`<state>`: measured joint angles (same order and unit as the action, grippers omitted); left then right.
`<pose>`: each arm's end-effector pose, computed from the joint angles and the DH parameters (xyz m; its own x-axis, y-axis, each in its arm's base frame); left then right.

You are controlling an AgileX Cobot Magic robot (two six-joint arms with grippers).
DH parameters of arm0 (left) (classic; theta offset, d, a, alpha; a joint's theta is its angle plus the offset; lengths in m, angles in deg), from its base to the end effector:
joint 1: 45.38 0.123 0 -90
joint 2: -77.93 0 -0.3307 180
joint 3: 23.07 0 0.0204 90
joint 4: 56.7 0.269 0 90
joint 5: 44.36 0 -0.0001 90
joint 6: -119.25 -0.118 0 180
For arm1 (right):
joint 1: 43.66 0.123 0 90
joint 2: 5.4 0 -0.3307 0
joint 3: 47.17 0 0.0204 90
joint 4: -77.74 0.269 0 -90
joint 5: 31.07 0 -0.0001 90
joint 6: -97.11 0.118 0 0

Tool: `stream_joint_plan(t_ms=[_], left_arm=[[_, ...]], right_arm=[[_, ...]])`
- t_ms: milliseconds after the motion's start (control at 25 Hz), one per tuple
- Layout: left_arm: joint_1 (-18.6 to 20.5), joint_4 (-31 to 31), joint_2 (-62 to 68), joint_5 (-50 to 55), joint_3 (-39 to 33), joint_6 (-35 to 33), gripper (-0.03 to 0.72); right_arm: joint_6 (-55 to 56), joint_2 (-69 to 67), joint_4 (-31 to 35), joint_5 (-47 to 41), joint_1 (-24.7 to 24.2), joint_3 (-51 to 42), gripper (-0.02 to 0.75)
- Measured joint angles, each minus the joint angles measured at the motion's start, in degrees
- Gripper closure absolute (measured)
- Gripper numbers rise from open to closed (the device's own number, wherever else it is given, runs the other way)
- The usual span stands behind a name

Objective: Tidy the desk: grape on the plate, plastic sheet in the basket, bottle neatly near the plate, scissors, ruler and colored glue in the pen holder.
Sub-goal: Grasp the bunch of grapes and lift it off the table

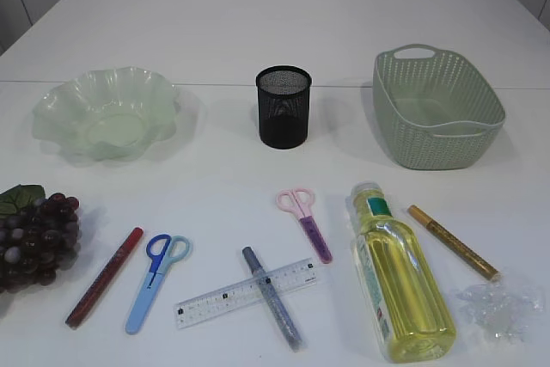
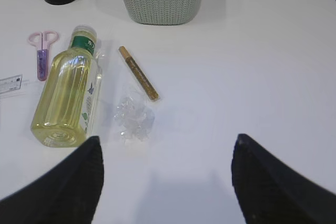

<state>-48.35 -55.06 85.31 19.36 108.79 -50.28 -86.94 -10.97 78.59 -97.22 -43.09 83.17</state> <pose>-0.0147 0.0038 0.2769 -0.4856 -0.1442 -0.8622 -0.0535 0.9894 -0.1353 -0.0191 0.0014 0.2637 -0.5182 -0.0698 -0.8524 -0.0551 0.9973 -0.0481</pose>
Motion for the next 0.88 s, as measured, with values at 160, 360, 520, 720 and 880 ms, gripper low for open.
stream_joint_plan(t_ms=[160,360,520,720,880], left_arm=[[0.0,0.0,0.0,0.0,0.0,0.0,0.15],[0.0,-0.5,0.0,-0.5,0.0,0.0,0.155],[0.0,-2.6,0.2,-4.8,0.6,0.0,0.176],[0.0,-3.4,4.8,-12.9,0.6,0.0,0.203],[0.0,-3.8,15.5,-23.0,0.6,0.0,0.208]], right_arm=[[0.0,0.0,0.0,0.0,0.0,0.0,0.153],[0.1,0.0,0.0,0.4,0.0,0.1,0.169],[1.9,0.0,-0.1,2.7,0.0,0.8,0.218],[4.0,-0.6,-0.3,4.4,0.0,0.9,0.235],[4.7,-5.7,0.0,7.4,0.0,0.9,0.237]])
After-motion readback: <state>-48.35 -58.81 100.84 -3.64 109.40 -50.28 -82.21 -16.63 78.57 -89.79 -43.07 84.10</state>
